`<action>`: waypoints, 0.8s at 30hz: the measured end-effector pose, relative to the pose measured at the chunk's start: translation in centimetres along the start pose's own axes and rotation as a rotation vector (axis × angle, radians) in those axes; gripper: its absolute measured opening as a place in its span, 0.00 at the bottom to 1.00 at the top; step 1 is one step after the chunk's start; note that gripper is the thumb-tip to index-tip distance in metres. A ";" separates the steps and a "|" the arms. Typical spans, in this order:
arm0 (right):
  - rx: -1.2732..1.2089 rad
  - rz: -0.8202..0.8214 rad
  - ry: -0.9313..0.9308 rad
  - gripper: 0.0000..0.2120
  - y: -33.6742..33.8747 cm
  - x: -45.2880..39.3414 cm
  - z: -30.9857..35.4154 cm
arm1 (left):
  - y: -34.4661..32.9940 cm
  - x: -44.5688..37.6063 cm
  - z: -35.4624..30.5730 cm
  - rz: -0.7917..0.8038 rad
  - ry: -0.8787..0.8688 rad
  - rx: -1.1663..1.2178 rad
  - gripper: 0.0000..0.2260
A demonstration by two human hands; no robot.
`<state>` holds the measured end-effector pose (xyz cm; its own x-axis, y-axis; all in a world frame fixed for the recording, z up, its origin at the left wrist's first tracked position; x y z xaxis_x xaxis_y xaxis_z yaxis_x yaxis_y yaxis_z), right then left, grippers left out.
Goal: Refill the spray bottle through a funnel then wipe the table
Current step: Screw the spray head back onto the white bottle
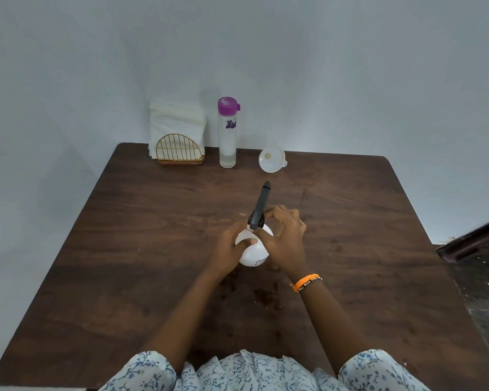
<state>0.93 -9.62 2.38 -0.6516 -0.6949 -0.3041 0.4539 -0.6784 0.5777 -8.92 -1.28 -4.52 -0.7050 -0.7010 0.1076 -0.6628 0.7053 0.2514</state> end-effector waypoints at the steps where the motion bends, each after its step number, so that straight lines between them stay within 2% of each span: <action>1: 0.009 0.025 0.009 0.07 -0.1 -0.1 -0.2 | 0.0 0.0 0.0 -0.001 -0.001 -0.004 0.12; 5: 0.054 0.084 0.055 0.07 -0.2 -0.3 -0.2 | 0.0 0.1 -0.1 0.004 -0.001 -0.003 0.13; 8: 0.075 0.145 0.092 0.11 -0.5 -0.6 0.3 | 0.0 0.0 0.1 -0.001 0.031 -0.006 0.13; 11: 0.125 0.181 0.086 0.08 -1.0 -0.8 -0.2 | -0.2 -0.1 0.3 0.003 0.038 -0.034 0.16; 14: 0.075 0.122 0.033 0.11 -0.7 -0.8 -0.4 | 0.0 0.0 0.4 -0.016 0.046 -0.048 0.12; 18: -0.033 0.016 -0.069 0.17 -0.6 -0.1 -0.6 | 0.1 0.1 0.3 -0.013 0.050 -0.095 0.11; 24: -0.102 -0.010 -0.121 0.18 -1.1 0.4 -1.1 | 0.2 0.0 0.4 -0.020 0.071 -0.112 0.10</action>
<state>0.86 -9.36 0.75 -0.7224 -0.6580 -0.2125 0.5022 -0.7105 0.4930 -9.17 -1.15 -4.87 -0.6698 -0.7232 0.1685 -0.6414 0.6778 0.3594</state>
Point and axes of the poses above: each hand's wrist, its own x-axis away from the middle knuckle, its own y-axis out of the back of the hand, z = x × y, the point moved 9 cm from there along -x, towards the middle knuckle, and after that the axes turned 3 degrees about y, right-handed, at the moved point
